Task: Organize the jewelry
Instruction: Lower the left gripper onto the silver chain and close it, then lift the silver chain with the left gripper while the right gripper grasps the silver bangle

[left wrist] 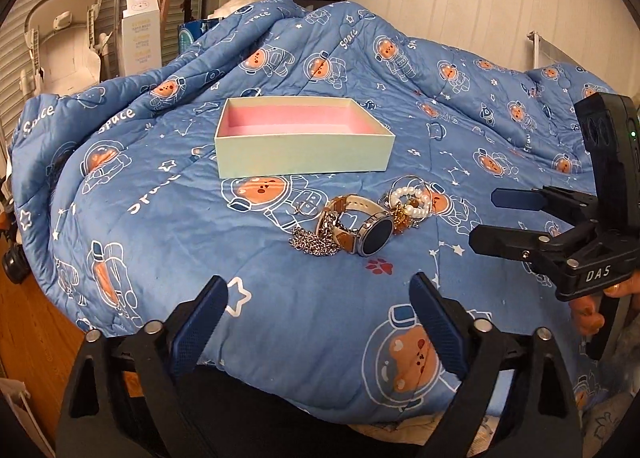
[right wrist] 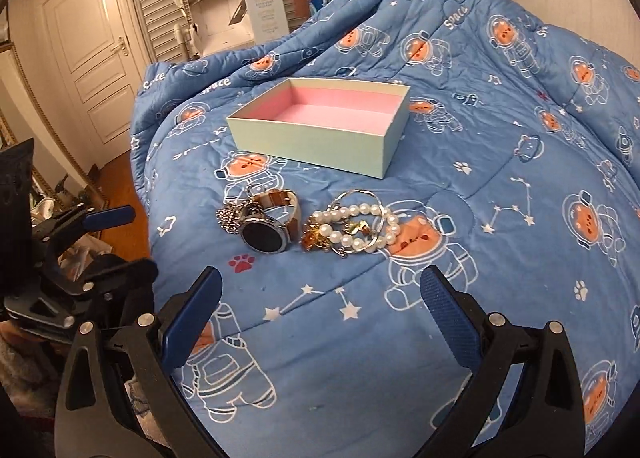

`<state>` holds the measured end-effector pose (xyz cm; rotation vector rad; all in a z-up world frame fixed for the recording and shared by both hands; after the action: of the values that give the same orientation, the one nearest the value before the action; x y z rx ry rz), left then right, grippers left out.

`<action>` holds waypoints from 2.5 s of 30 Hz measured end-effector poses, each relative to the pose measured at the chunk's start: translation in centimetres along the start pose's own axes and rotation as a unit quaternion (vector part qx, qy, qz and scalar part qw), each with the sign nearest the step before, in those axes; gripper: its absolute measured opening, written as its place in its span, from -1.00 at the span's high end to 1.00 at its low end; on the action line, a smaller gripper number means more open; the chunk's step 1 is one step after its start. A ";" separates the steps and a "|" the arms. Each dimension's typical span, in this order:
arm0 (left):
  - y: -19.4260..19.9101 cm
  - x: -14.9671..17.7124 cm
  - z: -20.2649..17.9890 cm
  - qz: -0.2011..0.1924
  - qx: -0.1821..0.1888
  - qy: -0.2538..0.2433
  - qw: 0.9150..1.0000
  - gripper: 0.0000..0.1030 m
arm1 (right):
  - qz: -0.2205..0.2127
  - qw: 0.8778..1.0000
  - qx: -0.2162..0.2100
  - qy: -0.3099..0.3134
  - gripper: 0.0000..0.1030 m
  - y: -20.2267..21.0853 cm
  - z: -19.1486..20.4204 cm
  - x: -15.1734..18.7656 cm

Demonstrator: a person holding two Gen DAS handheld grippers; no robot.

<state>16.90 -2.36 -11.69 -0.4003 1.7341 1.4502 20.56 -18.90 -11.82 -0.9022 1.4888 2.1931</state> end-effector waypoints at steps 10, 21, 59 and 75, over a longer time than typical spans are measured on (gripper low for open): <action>-5.6 -1.1 0.2 0.039 0.014 -0.073 0.996 0.00 | 0.011 1.000 0.017 0.000 -0.90 -1.3 -0.6 -0.1; -8.0 -1.4 0.3 0.030 0.039 -0.116 0.992 0.31 | 0.016 0.999 0.024 -0.019 -0.90 -2.1 -2.7 -1.1; -2.4 -4.2 0.2 -0.039 0.076 -0.036 0.996 0.70 | 0.046 0.997 0.018 -0.051 0.94 -4.8 -4.0 -3.9; 0.4 -7.6 -1.5 -0.076 0.086 -0.062 0.991 0.70 | 0.020 0.997 -0.054 -0.051 0.95 0.5 -1.9 -6.0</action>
<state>20.72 -5.58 -5.74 -0.3349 1.6750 1.1821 25.29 -20.42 -7.95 -0.7854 1.3645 2.3305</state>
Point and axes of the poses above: each gripper's, at about its wrist camera, not at the fingertips, and y roughly against the way its jaws point, z to its left, x to its underside, the point moved 6 cm from there along -y, roughly the way its jaws point, and after that the axes turned 8 degrees about -y, right-handed, at the moved point
